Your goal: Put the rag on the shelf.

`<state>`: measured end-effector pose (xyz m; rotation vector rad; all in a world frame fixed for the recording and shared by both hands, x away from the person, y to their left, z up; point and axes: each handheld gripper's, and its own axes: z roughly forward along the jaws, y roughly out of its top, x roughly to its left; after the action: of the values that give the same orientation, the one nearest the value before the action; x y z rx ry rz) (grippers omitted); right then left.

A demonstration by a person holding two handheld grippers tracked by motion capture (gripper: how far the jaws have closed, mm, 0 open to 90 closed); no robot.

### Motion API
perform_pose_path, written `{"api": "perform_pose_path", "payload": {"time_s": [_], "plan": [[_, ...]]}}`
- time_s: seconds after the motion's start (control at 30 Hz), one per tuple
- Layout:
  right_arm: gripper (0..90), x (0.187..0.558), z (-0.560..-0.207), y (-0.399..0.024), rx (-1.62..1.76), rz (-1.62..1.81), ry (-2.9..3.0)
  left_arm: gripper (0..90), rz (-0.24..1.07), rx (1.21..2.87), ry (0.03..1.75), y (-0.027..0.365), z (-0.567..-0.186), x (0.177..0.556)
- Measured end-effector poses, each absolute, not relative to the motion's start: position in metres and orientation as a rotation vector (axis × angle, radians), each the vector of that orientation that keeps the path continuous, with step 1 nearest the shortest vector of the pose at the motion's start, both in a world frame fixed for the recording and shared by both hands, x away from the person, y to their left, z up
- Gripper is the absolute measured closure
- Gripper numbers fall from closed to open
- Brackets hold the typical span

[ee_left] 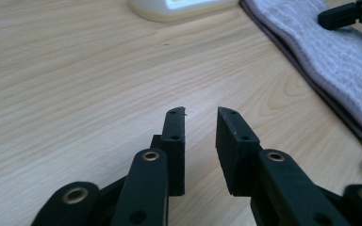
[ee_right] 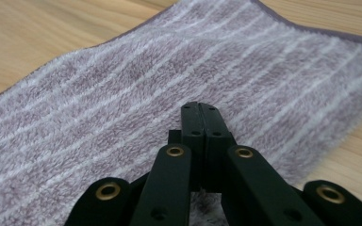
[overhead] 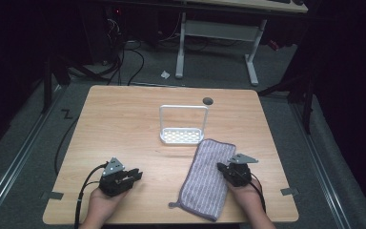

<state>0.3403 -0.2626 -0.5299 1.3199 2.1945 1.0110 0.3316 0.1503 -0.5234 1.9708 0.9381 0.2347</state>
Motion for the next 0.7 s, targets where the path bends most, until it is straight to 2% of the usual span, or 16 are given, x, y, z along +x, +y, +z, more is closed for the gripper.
{"api": "perform_pose_path", "payload": {"time_s": [0.17,0.5,0.7], "plan": [[90.0,0.334,-0.53,-0.244,1.261,1.049,2.26,78.2,0.195,2.0,0.896,0.132,-0.527,0.329],[90.0,0.318,-0.531,-0.192,1.06,1.089,2.409,77.9,0.173,2.079,0.787,0.096,-0.528,0.32],[90.0,0.308,-0.531,-0.166,0.952,1.105,2.469,78.1,0.173,2.086,0.785,0.094,-0.529,0.321]]}}
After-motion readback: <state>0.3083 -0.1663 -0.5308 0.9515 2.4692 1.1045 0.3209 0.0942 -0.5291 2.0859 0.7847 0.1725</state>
